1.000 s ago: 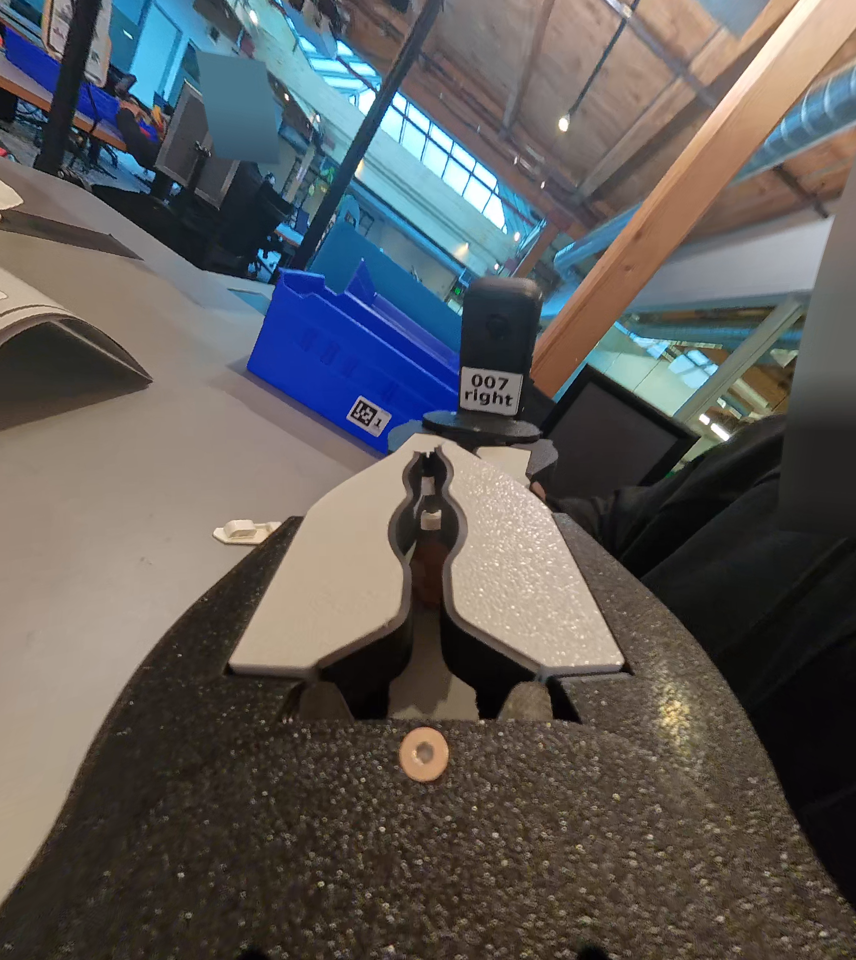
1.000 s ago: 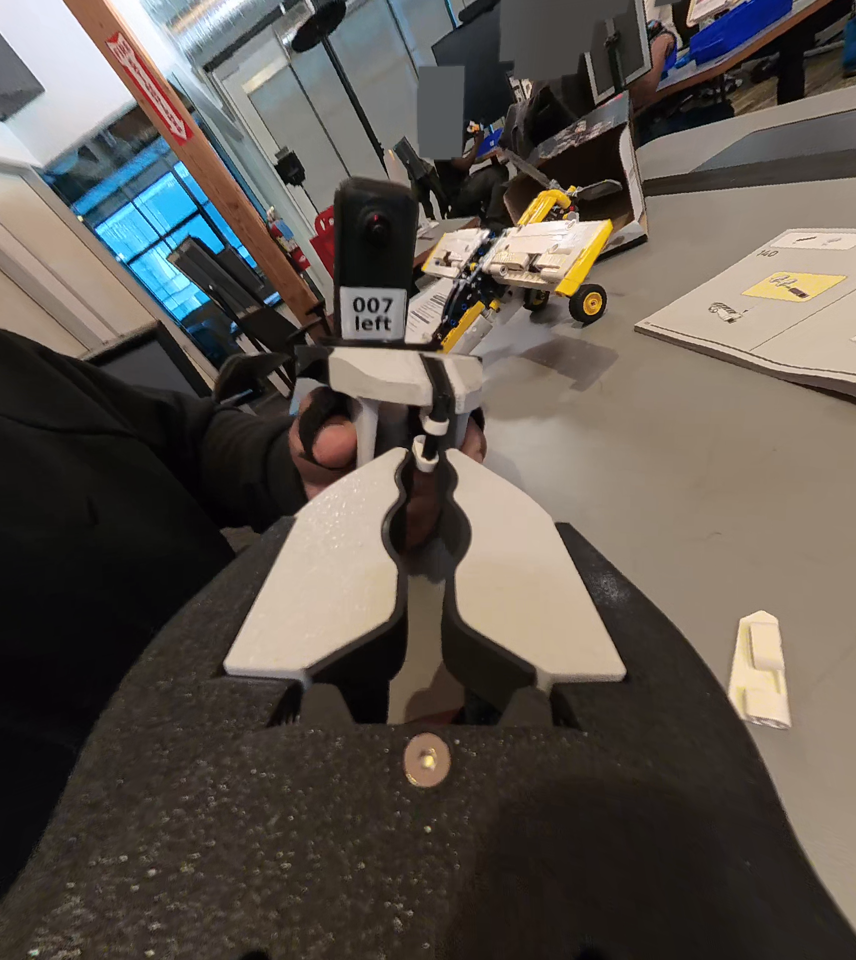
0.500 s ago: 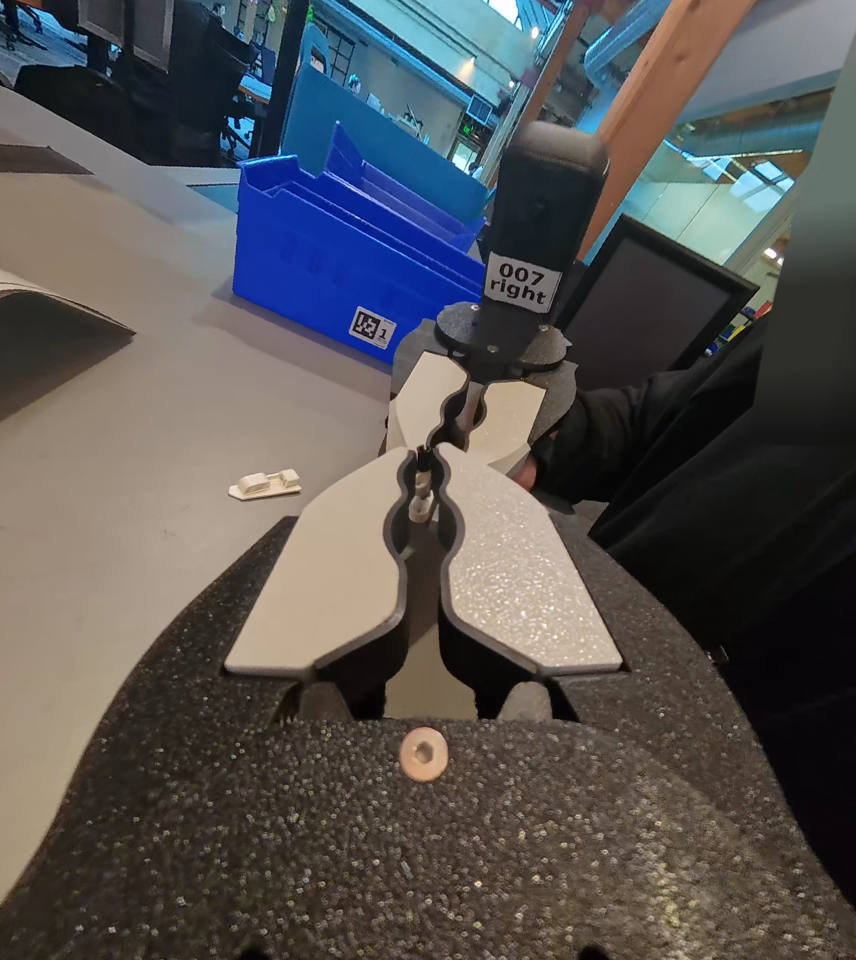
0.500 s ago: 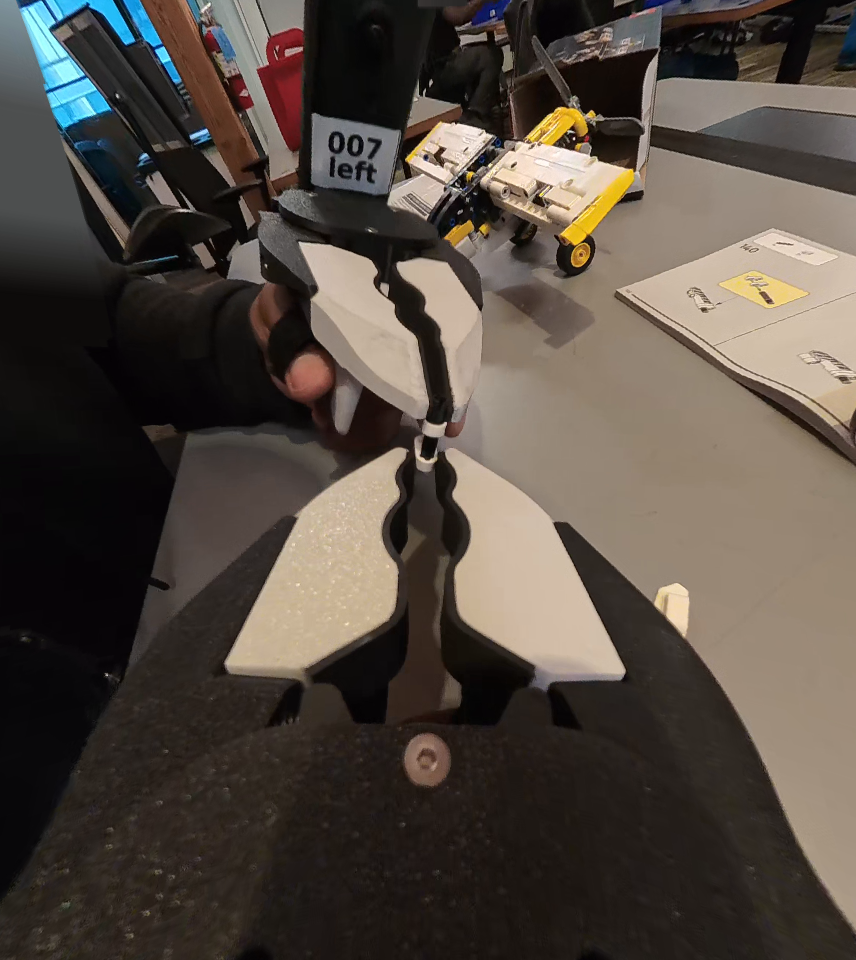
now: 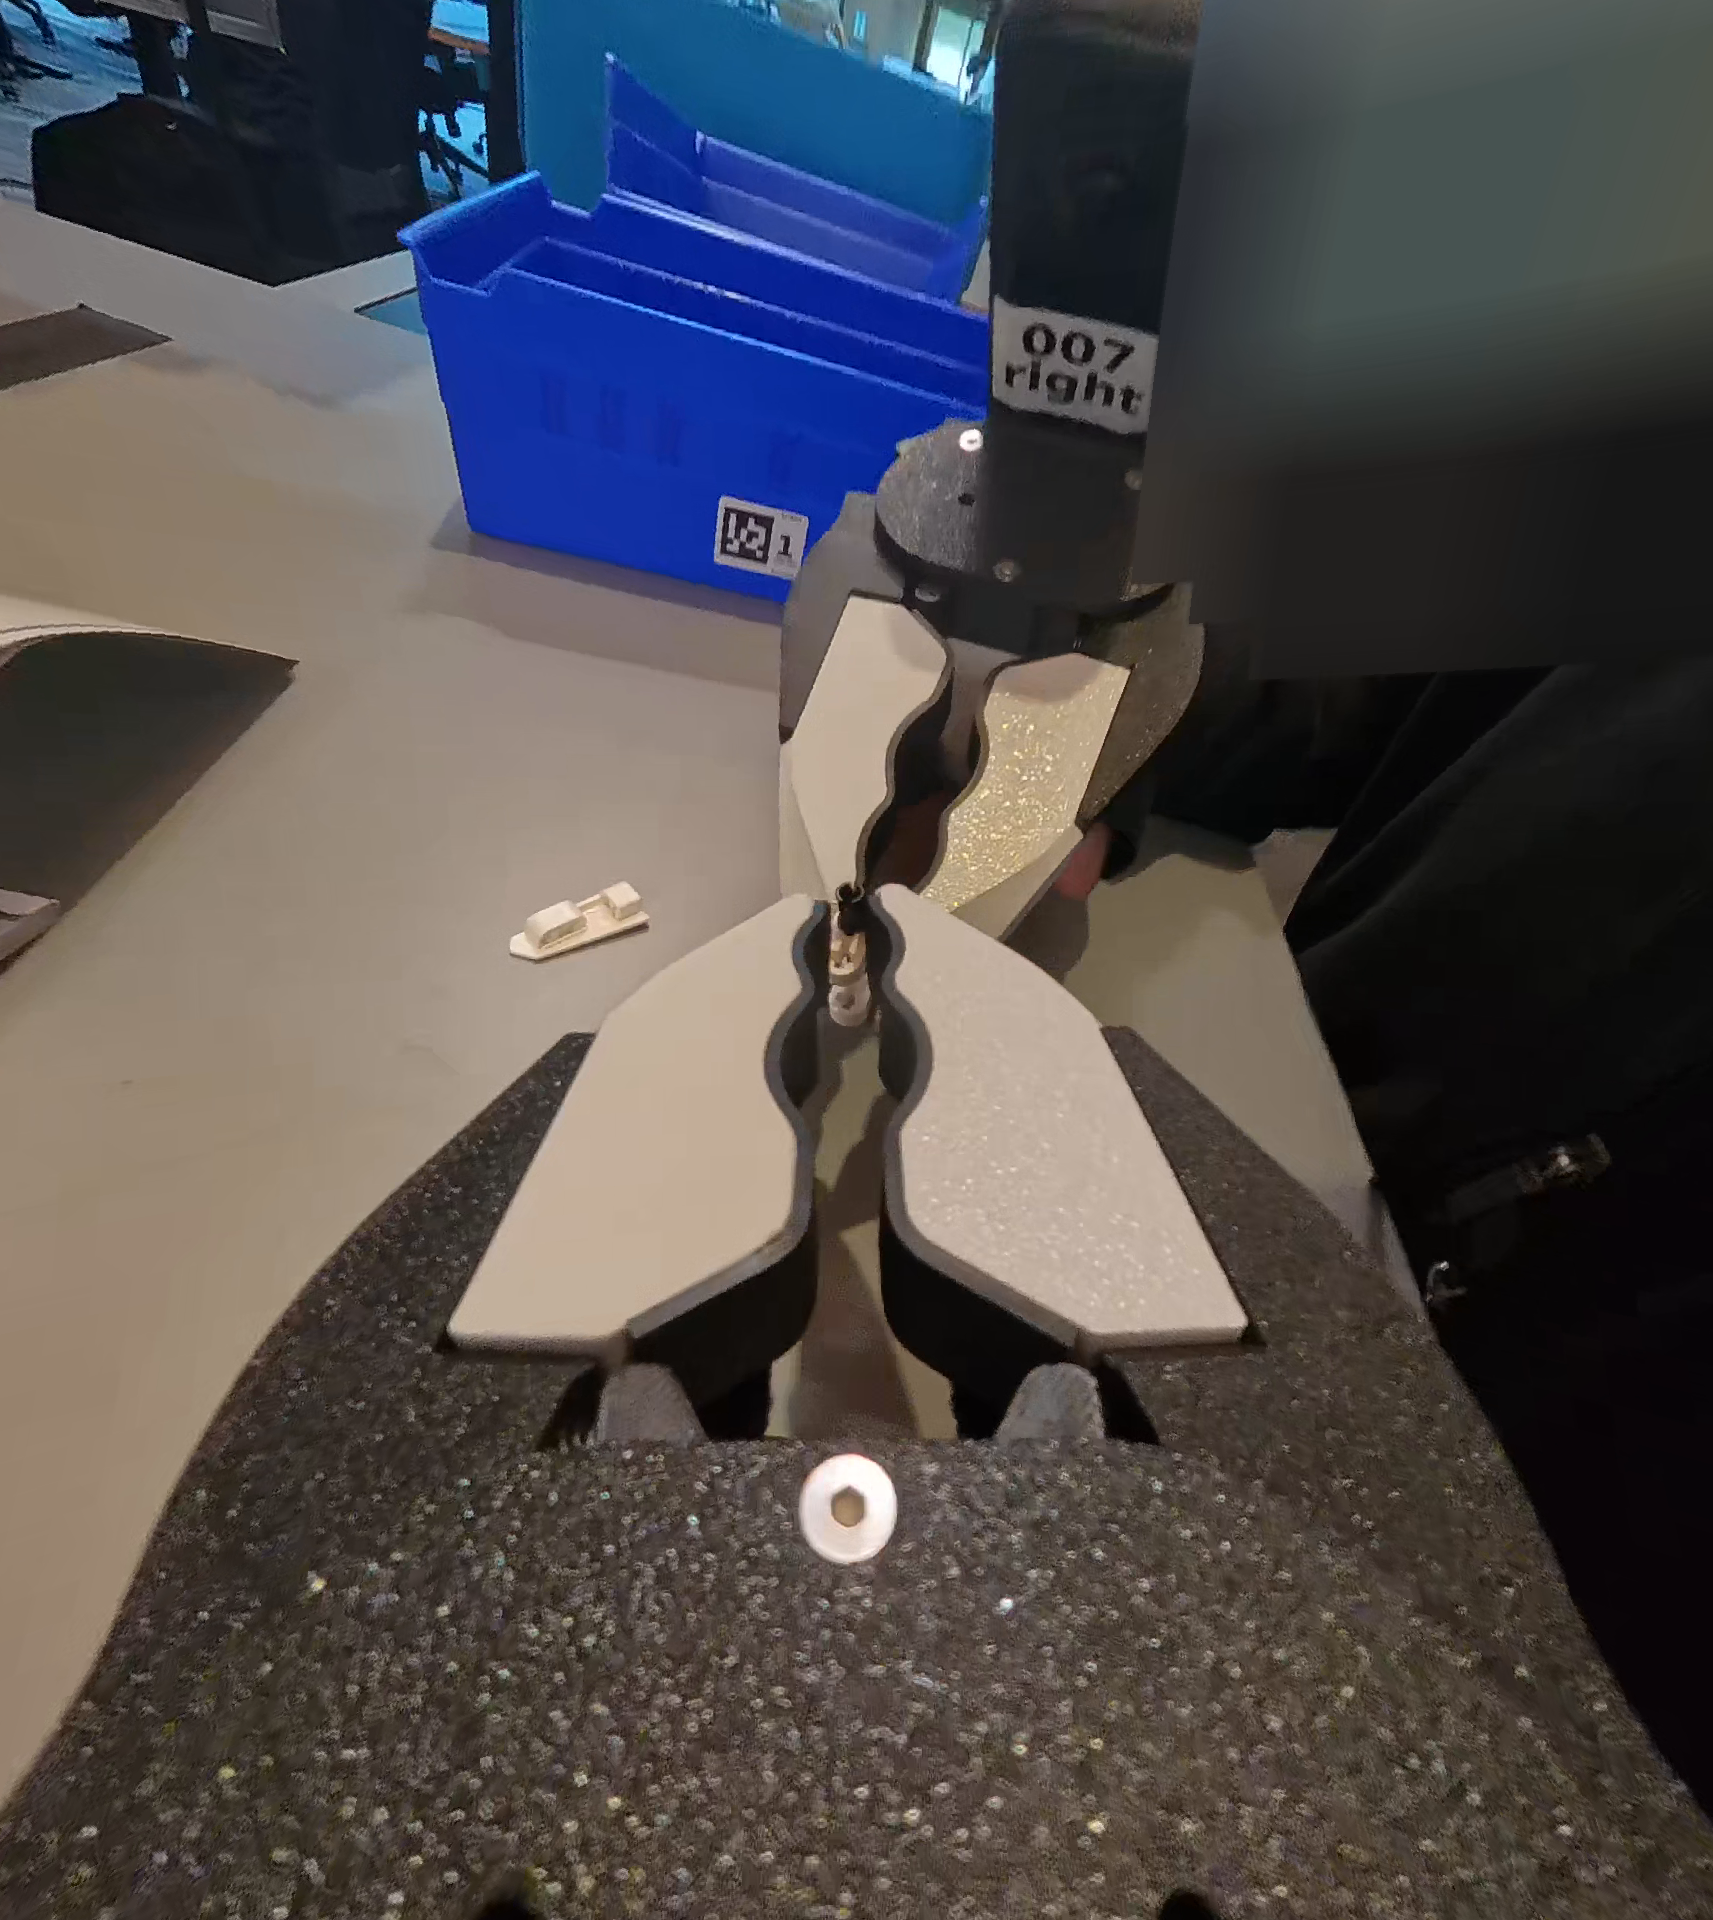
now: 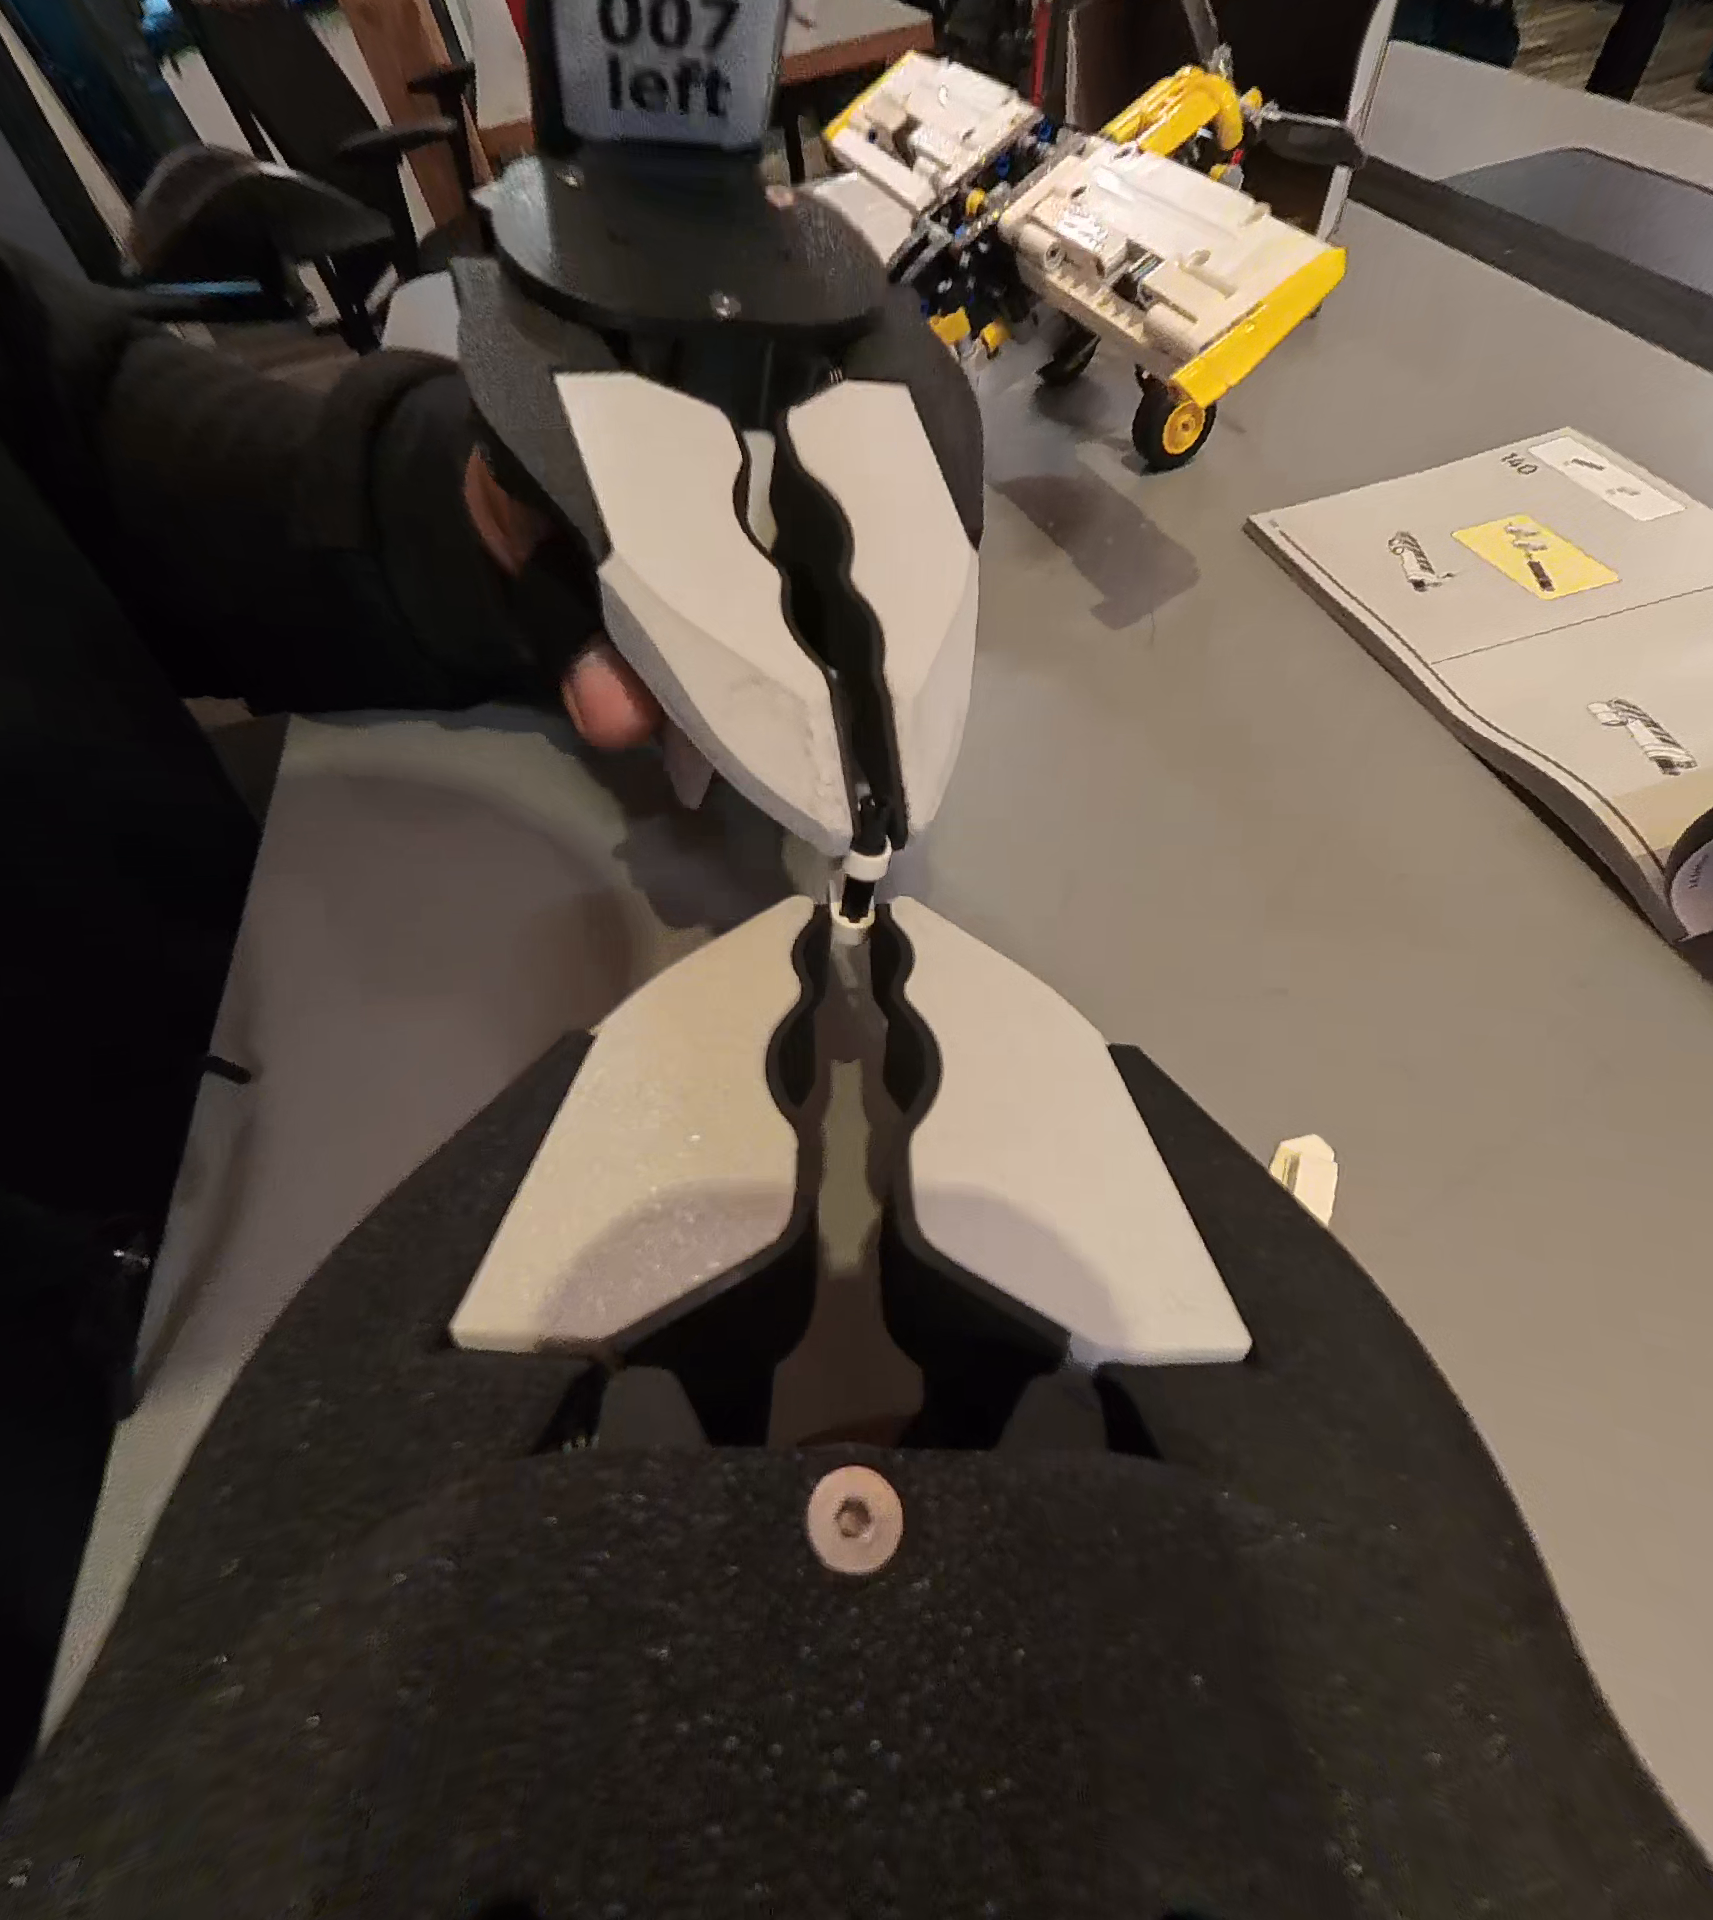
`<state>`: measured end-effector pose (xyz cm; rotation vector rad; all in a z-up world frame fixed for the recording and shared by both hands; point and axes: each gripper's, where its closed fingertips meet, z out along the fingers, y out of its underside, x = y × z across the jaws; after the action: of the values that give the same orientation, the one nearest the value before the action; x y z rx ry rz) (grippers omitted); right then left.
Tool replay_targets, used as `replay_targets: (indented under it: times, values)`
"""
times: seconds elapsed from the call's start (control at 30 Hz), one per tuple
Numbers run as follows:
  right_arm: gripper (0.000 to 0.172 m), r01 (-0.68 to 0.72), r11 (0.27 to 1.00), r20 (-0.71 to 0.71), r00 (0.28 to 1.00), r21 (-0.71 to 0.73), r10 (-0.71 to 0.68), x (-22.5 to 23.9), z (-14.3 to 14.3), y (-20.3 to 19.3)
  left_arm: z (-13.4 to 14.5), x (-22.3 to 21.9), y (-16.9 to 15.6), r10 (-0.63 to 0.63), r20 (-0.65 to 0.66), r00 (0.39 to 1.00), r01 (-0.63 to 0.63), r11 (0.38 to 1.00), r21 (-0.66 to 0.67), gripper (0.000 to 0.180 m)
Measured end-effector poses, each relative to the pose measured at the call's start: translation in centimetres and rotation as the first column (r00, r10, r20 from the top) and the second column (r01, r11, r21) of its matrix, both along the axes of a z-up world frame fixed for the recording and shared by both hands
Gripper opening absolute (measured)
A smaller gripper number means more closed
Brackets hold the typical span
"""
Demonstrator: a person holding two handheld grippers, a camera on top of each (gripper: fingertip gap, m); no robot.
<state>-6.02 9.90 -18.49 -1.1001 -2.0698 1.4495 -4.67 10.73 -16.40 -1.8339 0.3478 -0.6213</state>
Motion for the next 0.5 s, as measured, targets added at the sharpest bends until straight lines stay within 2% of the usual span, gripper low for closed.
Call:
replay_targets:
  times: [0.13, 0.5]
  values:
    - [0.007, -0.014, 0.998, 0.015, 1.000, 0.053, 0.013, 0.2, -0.7, -0.3, -0.6, 0.3, -0.2, -0.017, -0.082, 0.996, 0.017, 1.000, 0.008, 0.006]
    - [0.007, -0.004, 0.999, 0.039, 0.999, 0.053, 0.002, 0.3, -1.6, -0.3, -1.5, 0.5, -0.2, -0.030, -0.059, 0.998, 0.030, 1.000, 0.002, 0.006]
